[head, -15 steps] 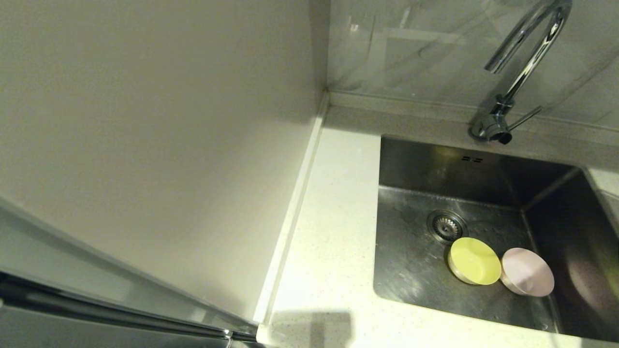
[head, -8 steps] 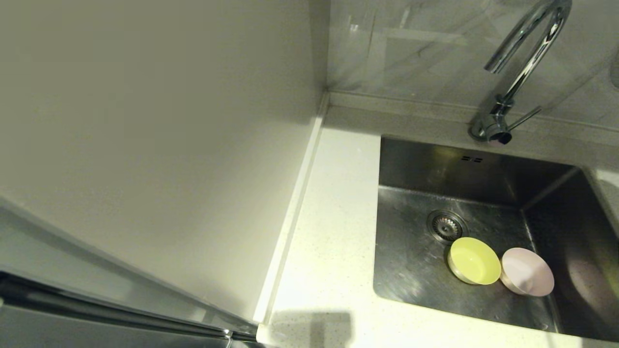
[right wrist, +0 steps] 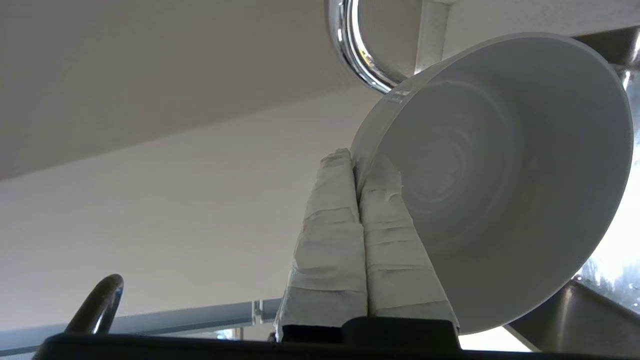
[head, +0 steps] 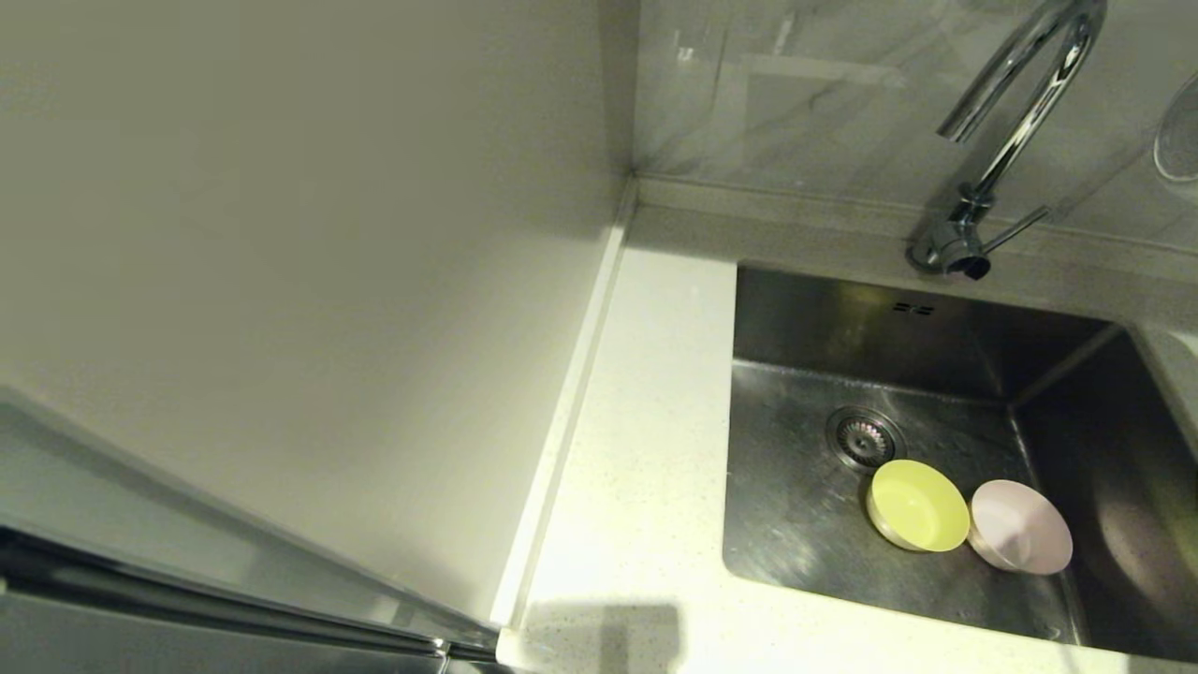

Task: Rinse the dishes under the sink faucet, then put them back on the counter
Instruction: Put a bowl back to the table from the sink

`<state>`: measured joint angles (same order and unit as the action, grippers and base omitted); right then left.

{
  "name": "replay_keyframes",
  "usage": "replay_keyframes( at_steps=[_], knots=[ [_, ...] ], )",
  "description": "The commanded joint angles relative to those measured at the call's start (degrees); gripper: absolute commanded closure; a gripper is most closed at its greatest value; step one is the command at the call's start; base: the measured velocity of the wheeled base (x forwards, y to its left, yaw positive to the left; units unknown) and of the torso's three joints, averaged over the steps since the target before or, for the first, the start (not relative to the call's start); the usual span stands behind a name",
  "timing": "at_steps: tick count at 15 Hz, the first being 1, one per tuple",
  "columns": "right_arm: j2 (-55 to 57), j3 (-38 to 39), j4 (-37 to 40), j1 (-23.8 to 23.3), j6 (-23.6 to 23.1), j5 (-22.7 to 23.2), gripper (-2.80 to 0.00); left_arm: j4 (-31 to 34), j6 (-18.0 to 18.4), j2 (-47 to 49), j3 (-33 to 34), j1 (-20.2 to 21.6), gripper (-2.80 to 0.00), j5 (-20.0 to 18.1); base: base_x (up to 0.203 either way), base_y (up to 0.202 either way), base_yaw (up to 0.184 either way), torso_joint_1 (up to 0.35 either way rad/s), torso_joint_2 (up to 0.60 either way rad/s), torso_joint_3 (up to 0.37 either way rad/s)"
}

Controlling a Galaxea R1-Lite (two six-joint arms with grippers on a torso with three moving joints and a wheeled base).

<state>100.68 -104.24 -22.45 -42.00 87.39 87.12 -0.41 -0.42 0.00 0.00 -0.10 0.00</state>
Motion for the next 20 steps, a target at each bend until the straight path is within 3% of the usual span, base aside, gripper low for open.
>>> replay_keyframes(
  at_steps=[1, 5, 6, 7, 9, 11, 12, 13, 14, 16, 20],
  knots=[
    [0.0, 0.1, -3.4, -0.1, 0.5, 0.5, 0.00, 0.0, 0.0, 0.0, 0.2, 0.0, 0.00, 0.0, 0.000, 0.000, 0.000, 0.000, 0.00, 0.000],
    [-0.9, 6.8, -37.8, -1.2, 0.5, 0.5, 0.00, 0.0, 0.0, 0.0, 0.2, 0.0, 0.00, 0.0, 0.000, 0.000, 0.000, 0.000, 0.00, 0.000],
    [-1.5, 8.8, -41.3, -1.3, 0.6, 0.5, 0.00, 0.0, 0.0, 0.0, 0.2, 0.0, 0.00, 0.0, 0.000, 0.000, 0.000, 0.000, 0.00, 0.000],
    [-1.9, 8.8, -40.1, -1.4, 0.8, 0.5, 0.00, 0.0, 0.0, 0.0, 0.1, 0.0, 0.00, 0.0, 0.000, 0.000, 0.000, 0.000, 0.00, 0.000],
    [-2.1, 5.6, -24.0, -1.6, 1.1, 0.5, 0.00, 0.0, 0.0, 0.0, 0.2, 0.0, 0.00, 0.0, 0.000, 0.000, 0.000, 0.000, 0.00, 0.000],
    [-2.0, 2.2, 7.3, -1.7, 1.4, 0.5, 0.00, 0.0, 0.0, 0.0, 0.2, 0.0, 0.00, 0.0, 0.000, 0.000, 0.000, 0.000, 0.00, 0.000],
    [-2.3, 2.0, 18.8, -1.6, 1.5, 0.5, 0.00, 0.0, 0.0, 0.0, 0.2, 0.0, 0.00, 0.0, 0.000, 0.000, 0.000, 0.000, 0.00, 0.000],
    [-3.3, 3.3, 26.7, -1.1, 1.7, 0.5, 0.00, 0.0, 0.0, 0.0, 0.2, 0.0, 0.00, 0.0, 0.000, 0.000, 0.000, 0.000, 0.00, 0.000],
    [-4.7, 6.8, 29.9, -0.4, 1.7, 0.5, 0.00, 0.0, 0.0, 0.0, 0.2, 0.0, 0.00, 0.1, 0.000, 0.000, 0.000, 0.000, 0.00, 0.000],
    [-7.4, 14.6, 23.2, 0.5, 1.7, 0.5, 0.00, 0.0, 0.0, 0.0, 0.2, 0.0, 0.00, 0.0, 0.000, 0.000, 0.000, 0.000, 0.00, 0.000],
    [-9.4, 22.4, -17.0, -0.1, 1.6, 0.5, 0.00, 0.0, 0.0, 0.0, 0.2, 0.0, 0.00, 0.0, 0.000, 0.000, 0.000, 0.000, 0.00, 0.000]
  ],
)
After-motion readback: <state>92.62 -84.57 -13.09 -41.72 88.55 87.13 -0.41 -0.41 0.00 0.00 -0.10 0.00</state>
